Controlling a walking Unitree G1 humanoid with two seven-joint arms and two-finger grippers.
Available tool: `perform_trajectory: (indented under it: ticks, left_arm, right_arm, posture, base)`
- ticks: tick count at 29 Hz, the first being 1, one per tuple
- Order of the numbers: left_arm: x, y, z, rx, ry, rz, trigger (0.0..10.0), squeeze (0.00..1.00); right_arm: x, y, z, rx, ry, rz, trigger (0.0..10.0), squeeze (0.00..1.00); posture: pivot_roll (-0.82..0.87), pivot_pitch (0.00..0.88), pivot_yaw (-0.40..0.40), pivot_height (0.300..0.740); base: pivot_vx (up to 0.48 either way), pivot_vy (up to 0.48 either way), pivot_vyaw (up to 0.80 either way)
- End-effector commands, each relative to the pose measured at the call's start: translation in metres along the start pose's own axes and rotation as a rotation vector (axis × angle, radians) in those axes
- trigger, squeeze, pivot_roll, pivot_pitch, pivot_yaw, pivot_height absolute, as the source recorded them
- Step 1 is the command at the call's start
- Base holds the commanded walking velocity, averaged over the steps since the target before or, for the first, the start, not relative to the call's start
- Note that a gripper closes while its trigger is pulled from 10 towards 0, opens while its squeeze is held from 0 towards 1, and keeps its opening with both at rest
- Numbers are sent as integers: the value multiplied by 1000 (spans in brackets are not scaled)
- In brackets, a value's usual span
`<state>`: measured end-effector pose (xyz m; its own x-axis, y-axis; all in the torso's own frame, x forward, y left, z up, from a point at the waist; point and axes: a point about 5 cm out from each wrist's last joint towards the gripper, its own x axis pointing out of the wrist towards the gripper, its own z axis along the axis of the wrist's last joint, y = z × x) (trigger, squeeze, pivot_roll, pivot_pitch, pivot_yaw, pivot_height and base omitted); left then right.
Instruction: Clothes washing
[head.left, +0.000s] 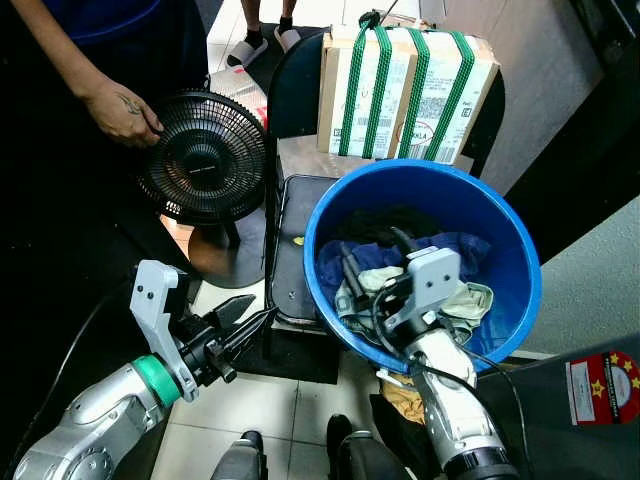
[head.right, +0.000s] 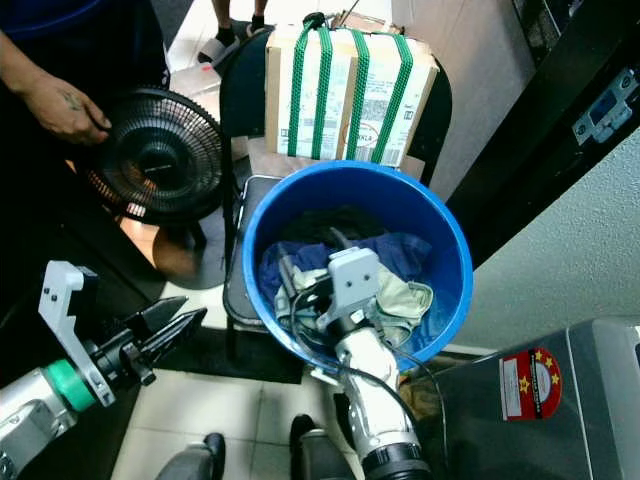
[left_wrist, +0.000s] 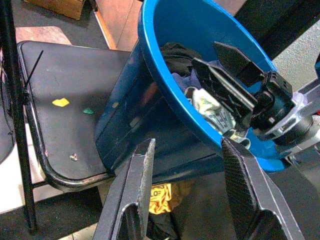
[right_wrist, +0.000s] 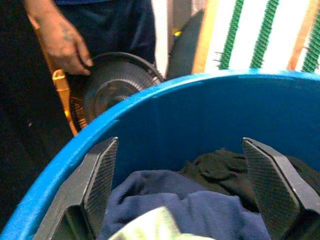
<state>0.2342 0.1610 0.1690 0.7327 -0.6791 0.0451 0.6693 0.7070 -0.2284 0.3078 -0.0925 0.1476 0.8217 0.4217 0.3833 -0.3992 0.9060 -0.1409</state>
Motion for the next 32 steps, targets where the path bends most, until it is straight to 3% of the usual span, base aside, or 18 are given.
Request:
perform_trajectory:
  ticks: [1, 3, 4, 11, 15, 16, 18, 20, 24, 26, 28, 30, 32]
  left_arm:
    - [-5, 0, -9, -14, 37, 5, 10000, 0]
    - [-5, 0, -10, -14, 38, 4, 10000, 0]
    - [-5, 0, -10, -15, 38, 4, 10000, 0]
    - [-5, 0, -10, -15, 39, 4, 10000, 0]
    - [-6, 0, -10, -19, 35, 6, 10000, 0]
    - [-6, 0, -9, -24, 29, 8, 10000, 0]
    - [-6, 0, -9, -24, 29, 8, 10000, 0]
    - [-5, 1, -9, -29, 21, 10, 10000, 0]
    - [-5, 1, -8, -30, 17, 9, 10000, 0]
    - [-4, 1, -8, -33, 16, 7, 10000, 0]
    - [-4, 1, -8, -33, 16, 7, 10000, 0]
    - [-4, 1, -8, -36, 16, 6, 10000, 0]
    - [-4, 0, -8, -37, 16, 5, 10000, 0]
  right_arm:
    - [-11, 10, -13, -33, 56, 56, 10000, 1000]
    - [-13, 13, -14, -58, 63, 76, 10000, 1000]
    - [-15, 15, -17, -86, 73, 101, 10000, 0]
    - [-19, 21, -20, -118, 92, 156, 10000, 0]
    - [-18, 20, -20, -51, 95, 122, 10000, 0]
    - [-15, 15, -19, 28, 93, 68, 10000, 0]
    - [-15, 15, -19, 28, 93, 68, 10000, 0]
    - [-11, 3, -19, 148, 97, -35, 10000, 0]
    - [-13, -16, -23, 124, 126, -136, 10000, 0]
    - [-18, -28, -30, 192, 172, -246, 10000, 0]
    - [-18, -28, -30, 192, 172, -246, 10000, 0]
    - [-23, -34, -37, 271, 215, -316, 10000, 0]
    - [-26, -36, -41, 288, 234, -327, 10000, 0]
  posture:
    - [126, 263, 61, 740]
    - [126, 263, 61, 740]
    - [126, 263, 61, 740]
    - [126, 263, 61, 740]
    - [129, 268, 59, 740]
    - [129, 268, 59, 740]
    - [129, 268, 59, 740]
    - [127, 266, 60, 740]
    - [124, 264, 62, 740]
    - [124, 264, 62, 740]
    - [124, 264, 62, 740]
    - [124, 264, 62, 740]
    - [120, 261, 62, 740]
  base:
    - [0, 0, 0]
    - [0, 0, 0]
    - [0, 0, 0]
    - [0, 0, 0]
    - [0, 0, 0]
    - [0, 0, 0]
    - [0, 0, 0]
    - [0, 0, 0]
    - [0, 0, 0]
    - [0, 0, 0]
    - [0, 0, 0]
    - [0, 0, 0]
    - [0, 0, 0]
